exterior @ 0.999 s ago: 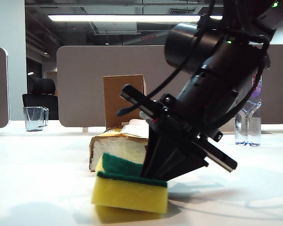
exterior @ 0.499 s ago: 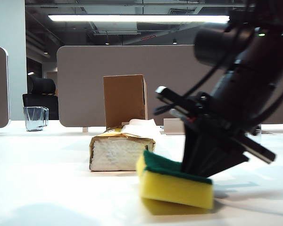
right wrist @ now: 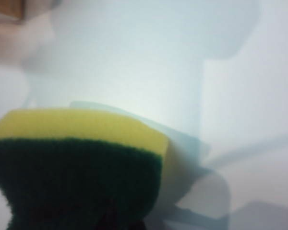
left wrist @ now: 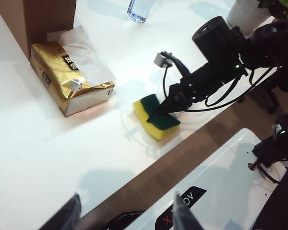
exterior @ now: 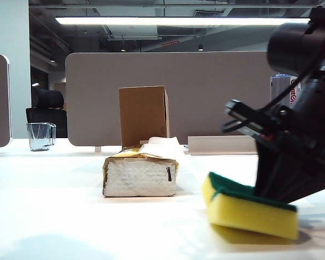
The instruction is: Move the sponge from left to right to wipe the table, avoiding obstacles on the table, and finally reaching the bottle of mineral water.
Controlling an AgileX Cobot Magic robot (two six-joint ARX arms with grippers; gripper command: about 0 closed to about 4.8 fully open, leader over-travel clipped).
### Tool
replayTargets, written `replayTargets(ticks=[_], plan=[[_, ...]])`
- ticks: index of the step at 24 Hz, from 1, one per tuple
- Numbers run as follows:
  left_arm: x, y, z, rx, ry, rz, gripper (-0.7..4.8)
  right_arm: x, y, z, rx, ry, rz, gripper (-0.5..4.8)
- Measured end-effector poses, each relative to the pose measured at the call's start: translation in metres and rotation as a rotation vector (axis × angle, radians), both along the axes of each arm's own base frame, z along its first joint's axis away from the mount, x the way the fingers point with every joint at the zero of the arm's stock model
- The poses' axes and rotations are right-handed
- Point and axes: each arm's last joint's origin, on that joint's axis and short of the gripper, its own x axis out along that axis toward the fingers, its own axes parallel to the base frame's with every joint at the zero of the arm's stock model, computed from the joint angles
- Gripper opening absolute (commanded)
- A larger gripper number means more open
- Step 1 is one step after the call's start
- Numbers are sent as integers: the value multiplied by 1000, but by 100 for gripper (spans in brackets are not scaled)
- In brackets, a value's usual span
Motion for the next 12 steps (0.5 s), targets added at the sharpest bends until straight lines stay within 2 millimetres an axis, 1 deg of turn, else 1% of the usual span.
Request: replayTargets(ticks=[6, 7, 9, 11, 12], plan=[[0, 0, 0, 0, 0, 0, 246, -1, -18, 5, -50, -4, -25, -6], [0, 0, 0, 0, 0, 0, 246, -1, -26, 6, -65, -2, -42, -6], [0, 0, 0, 0, 0, 0, 246, -1, -33, 7, -81, -1, -55, -6], [0, 0, 0, 0, 1, 0, 246, -1, -50, 10, -109, 5, -82, -6], [0, 0, 0, 0, 1, 0, 246, -1, -54, 10, -115, 8, -87, -6]])
